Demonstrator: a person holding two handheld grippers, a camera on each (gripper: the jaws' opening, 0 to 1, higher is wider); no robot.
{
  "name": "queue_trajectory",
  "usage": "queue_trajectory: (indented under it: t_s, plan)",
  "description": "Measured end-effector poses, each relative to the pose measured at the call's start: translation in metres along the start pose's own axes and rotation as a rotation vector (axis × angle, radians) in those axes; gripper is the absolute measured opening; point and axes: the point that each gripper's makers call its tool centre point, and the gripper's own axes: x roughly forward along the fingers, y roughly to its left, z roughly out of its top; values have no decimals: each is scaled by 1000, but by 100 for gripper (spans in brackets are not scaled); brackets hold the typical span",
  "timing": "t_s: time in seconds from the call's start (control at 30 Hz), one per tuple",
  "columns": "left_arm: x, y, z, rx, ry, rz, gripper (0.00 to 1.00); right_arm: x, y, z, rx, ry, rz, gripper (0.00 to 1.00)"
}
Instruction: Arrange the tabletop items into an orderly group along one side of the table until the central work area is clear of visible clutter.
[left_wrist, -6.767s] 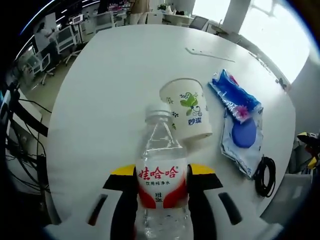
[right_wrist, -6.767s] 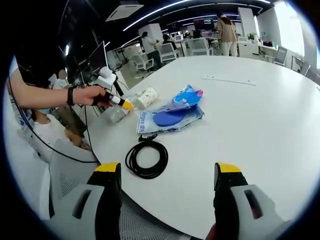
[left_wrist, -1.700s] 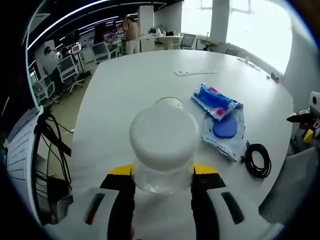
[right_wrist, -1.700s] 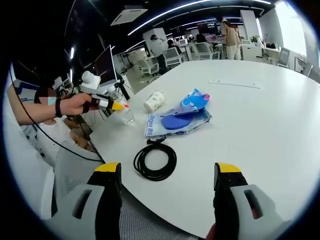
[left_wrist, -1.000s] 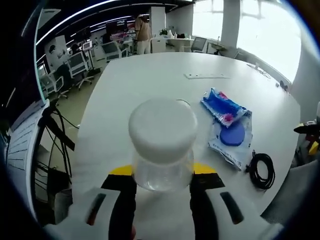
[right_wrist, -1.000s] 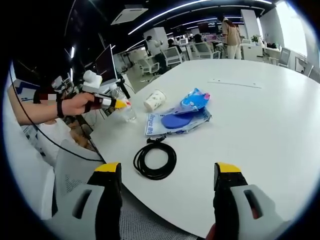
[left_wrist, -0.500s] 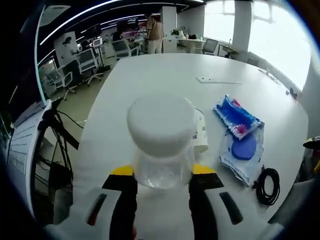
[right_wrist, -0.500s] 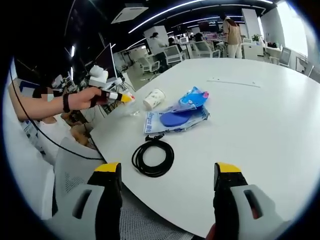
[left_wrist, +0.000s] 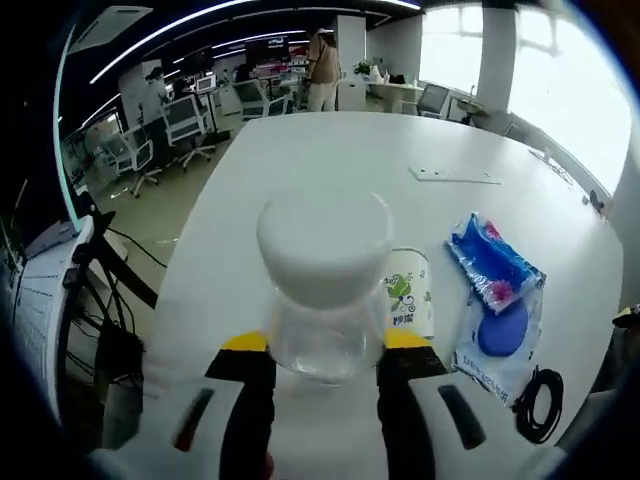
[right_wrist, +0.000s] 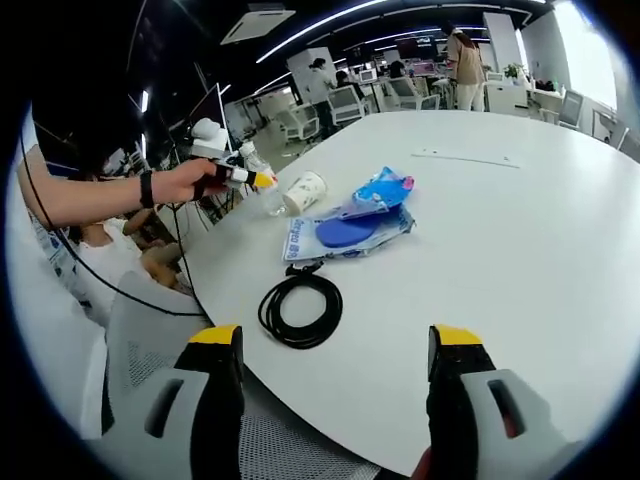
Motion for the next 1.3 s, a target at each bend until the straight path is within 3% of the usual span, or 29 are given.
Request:
queue_trajectory:
  t_s: [0.63,1.3]
  plan:
    - [17,-9,16,-125,-53,66,38,5,-6,2,16,9,13,75]
    - [19,-11,20,-164,-58,82,38,8,-13,10,27,-10,20,75]
